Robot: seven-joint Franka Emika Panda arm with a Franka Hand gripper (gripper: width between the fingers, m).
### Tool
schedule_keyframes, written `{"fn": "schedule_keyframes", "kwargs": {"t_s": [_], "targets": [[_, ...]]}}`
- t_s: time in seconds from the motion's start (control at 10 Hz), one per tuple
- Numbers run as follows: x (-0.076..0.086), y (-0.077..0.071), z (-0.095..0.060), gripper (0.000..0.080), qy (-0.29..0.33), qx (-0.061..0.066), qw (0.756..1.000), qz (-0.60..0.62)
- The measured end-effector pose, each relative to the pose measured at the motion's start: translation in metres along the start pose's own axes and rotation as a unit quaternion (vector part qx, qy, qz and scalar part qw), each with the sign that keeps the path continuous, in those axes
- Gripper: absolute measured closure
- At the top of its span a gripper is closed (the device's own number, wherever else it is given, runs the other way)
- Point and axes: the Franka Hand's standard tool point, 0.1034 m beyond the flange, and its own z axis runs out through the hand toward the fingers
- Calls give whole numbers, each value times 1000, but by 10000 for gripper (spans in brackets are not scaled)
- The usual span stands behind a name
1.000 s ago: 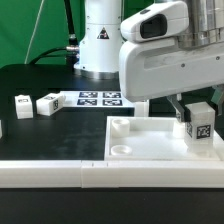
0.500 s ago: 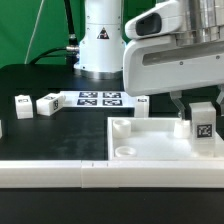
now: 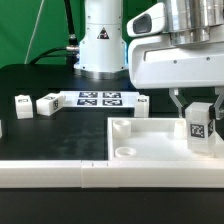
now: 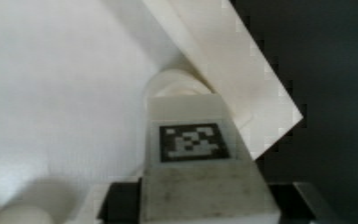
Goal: Assemble one leg
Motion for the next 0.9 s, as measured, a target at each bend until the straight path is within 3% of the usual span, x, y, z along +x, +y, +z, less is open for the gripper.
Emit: {"fn": "schedule_keyframes", "kwargs": {"t_s": [0.3, 0.5, 0.7, 0.9], "targets": [[-5, 0, 1, 501, -10, -9, 988, 152], [-12, -3, 2, 502, -21, -13, 968, 250], [-14, -4, 3, 502, -27, -10, 961, 277], [-15, -4, 2, 265, -30, -11, 974, 224]]}}
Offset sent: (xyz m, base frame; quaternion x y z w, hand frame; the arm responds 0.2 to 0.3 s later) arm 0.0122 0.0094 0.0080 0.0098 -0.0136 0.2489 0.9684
